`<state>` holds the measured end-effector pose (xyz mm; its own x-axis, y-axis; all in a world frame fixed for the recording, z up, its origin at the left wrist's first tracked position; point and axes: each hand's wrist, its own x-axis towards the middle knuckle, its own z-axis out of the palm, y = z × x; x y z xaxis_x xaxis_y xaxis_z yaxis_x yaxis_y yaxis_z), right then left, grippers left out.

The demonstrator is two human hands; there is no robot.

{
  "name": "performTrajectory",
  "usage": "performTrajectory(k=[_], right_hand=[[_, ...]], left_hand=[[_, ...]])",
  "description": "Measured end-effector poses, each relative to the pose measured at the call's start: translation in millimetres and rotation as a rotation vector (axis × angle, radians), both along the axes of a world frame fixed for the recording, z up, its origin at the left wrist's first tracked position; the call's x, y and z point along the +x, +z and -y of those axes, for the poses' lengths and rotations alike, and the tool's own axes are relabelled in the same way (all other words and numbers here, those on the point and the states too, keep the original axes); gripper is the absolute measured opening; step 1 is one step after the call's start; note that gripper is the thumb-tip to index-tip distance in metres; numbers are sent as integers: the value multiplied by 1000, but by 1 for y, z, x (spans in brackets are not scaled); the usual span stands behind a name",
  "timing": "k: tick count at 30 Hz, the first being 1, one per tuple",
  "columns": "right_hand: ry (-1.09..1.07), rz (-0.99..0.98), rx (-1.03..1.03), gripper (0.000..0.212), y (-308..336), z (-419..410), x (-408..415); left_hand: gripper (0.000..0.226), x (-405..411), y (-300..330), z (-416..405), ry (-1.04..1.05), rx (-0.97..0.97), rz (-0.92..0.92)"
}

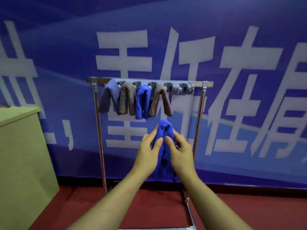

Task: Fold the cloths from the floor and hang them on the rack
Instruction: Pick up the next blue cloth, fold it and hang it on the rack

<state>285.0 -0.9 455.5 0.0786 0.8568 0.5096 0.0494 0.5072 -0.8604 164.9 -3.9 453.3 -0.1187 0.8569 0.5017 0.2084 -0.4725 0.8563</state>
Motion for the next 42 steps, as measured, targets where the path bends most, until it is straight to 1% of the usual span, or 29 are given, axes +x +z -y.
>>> performTrajectory(k=[3, 5, 7, 9, 11, 16, 20, 26, 28, 31, 34, 36, 39, 42], right_hand=[[-197, 43, 112, 24, 35, -24, 16], [-327, 63, 174, 21, 58, -48, 28], [-436, 127, 253, 20, 79, -75, 38], [-534, 217, 329, 23, 98, -103, 45], [-608, 276, 371, 25, 113, -131, 50], [-706, 315, 408, 23, 131, -188, 56], [-716, 350, 380, 23, 124, -221, 53], [-720, 447, 278, 27, 83, -249, 55], [-687, 470, 252, 29, 71, -253, 57], [-615, 456, 236, 23, 58, -255, 57], [-554, 441, 233, 21, 51, -253, 55], [-514, 441, 200, 25, 48, -249, 54], [-490, 429, 153, 27, 43, -240, 52], [-470, 390, 71, 30, 34, -224, 51]], left_hand=[[42, 11, 35, -28, 135, 75, 6], [34, 18, 59, -48, 226, 138, 18], [25, 27, 81, -70, 269, 170, 13], [24, 37, 99, -94, 319, 212, -16], [23, 48, 115, -118, 373, 254, -54], [21, 66, 141, -174, 415, 287, -151], [17, 76, 141, -206, 476, 270, -183], [26, 78, 109, -231, 545, 251, -270], [29, 74, 99, -237, 560, 247, -321], [34, 71, 90, -240, 527, 240, -397], [42, 71, 83, -237, 472, 221, -383], [39, 70, 74, -231, 420, 154, -355], [24, 63, 57, -227, 334, 15, -302], [18, 54, 43, -221, 290, -96, -320]])
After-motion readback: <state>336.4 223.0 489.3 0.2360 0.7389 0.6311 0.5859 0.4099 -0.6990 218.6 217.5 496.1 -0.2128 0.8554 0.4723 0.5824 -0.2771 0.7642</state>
